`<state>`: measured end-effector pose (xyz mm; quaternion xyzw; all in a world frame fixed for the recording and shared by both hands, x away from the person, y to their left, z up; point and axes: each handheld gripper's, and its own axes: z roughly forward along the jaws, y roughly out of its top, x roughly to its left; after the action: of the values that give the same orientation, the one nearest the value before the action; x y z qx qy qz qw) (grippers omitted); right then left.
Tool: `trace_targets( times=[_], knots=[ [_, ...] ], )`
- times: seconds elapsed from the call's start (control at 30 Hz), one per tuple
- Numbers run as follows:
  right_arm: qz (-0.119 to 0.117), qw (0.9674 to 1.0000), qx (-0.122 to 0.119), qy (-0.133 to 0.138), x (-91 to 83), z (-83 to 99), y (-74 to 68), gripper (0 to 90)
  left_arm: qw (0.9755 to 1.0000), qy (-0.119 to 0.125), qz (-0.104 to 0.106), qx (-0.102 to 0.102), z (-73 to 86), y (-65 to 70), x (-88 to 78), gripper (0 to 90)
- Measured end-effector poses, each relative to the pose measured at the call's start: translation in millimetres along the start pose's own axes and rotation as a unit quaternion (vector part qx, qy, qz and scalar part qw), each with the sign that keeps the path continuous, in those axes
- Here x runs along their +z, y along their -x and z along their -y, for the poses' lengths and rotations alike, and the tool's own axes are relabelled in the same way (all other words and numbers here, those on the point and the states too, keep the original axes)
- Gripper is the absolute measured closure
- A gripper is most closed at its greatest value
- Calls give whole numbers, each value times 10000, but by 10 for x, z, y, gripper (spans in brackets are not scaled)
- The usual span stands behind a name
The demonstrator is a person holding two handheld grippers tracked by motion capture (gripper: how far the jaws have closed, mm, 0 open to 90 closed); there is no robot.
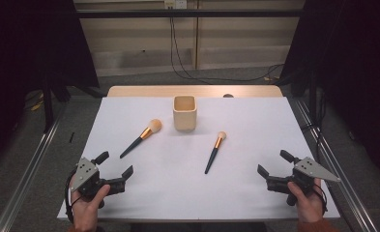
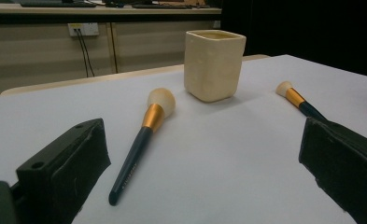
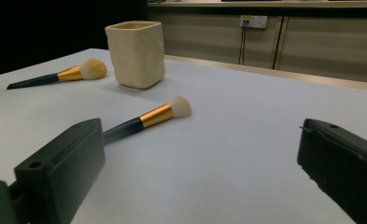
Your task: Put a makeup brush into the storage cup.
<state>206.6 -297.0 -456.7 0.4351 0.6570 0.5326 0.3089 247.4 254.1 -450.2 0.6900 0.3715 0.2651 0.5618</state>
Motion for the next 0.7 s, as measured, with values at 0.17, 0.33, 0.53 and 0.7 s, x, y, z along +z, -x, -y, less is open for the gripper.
trace_targets(
  times=[0.17,0.33,0.53,0.7],
  knots=[
    [26,10000,31,4,-8,6,19,8,9999,-91,-44,-29,0,-11,37,13],
    [-14,10000,23,-10,21,4,19,8,9999,-129,-21,-59,-18,-30,115,14],
    [-108,9999,10,-63,26,10,4,9,9997,-248,-23,55,-91,11,135,27],
    [-99,9999,1,-56,-6,7,-4,9,9994,-313,43,168,-122,3,173,26]
  ],
)
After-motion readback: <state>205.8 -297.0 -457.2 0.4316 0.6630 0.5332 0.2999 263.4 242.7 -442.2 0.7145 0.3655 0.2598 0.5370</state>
